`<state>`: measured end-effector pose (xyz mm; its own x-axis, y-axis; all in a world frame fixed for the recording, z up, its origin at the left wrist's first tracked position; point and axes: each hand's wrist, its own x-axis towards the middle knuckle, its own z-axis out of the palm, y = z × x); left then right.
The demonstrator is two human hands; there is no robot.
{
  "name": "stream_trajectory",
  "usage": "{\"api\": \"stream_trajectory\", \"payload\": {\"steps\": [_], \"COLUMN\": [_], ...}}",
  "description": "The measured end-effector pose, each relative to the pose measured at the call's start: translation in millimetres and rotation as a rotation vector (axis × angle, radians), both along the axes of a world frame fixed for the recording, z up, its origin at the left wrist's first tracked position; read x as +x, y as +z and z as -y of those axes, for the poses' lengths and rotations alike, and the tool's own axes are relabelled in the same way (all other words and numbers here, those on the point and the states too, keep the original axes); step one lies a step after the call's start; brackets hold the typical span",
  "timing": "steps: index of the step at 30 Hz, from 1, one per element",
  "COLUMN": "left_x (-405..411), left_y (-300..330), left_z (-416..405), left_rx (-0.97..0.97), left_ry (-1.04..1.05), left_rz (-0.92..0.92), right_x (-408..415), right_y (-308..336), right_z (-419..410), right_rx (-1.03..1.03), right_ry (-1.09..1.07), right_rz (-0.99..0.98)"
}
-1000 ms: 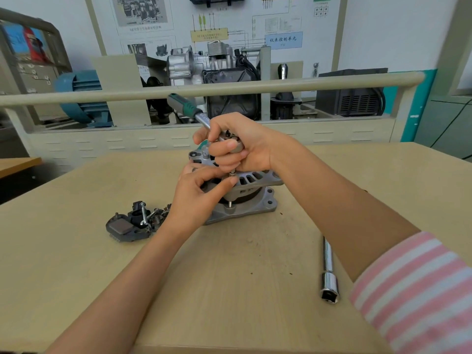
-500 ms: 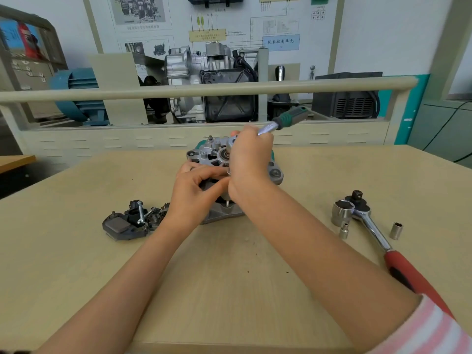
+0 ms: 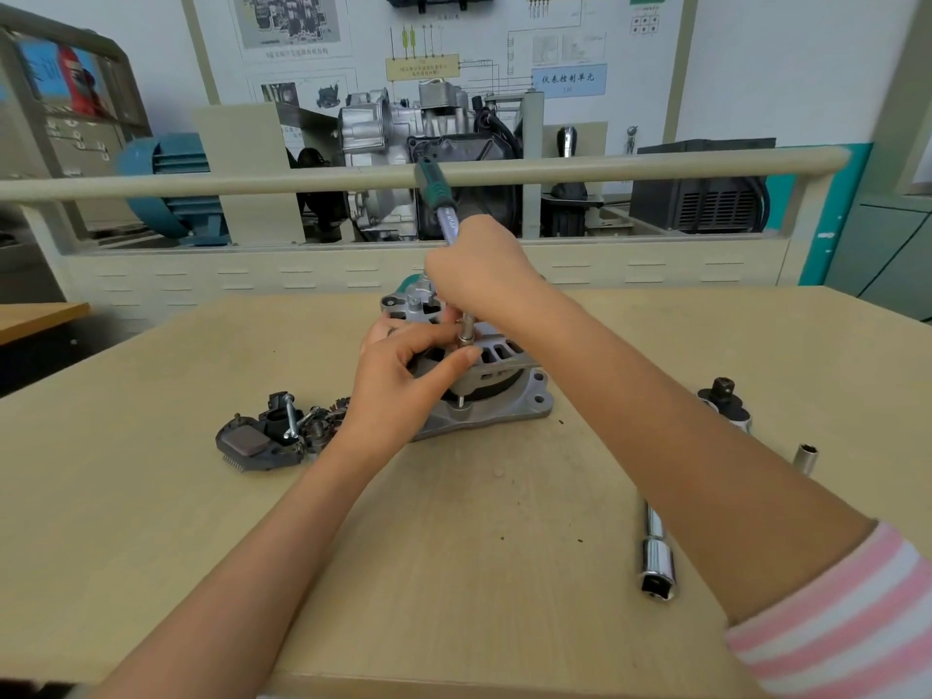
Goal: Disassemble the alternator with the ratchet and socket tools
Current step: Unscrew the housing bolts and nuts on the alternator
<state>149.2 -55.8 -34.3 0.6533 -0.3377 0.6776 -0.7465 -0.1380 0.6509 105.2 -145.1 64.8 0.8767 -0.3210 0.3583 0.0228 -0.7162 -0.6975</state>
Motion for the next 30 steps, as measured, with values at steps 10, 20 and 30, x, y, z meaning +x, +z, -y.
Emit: {"api": "stream_trajectory", "payload": {"steps": [10, 20, 30], "left_x": [-2.1, 2.2, 1.5], "left_y": [3.3, 1.6, 0.2], "left_z": [-1.4, -1.0, 3.3], "left_rx": [-0.04, -0.06, -0.032], "left_ry": [-0.058, -0.08, 0.007], "left_rz": [0.004, 0.031, 0.004], "right_x": [1.9, 2.2, 7.4], "right_y": [-1.1, -4.4, -11.2], "right_z": [-5.3, 2.4, -10.9], "right_rx": [-1.094, -0.913, 0.268], "right_ry": [0.011, 0.235, 0.072], "right_rz": [0.111, 0.189, 0.203]}}
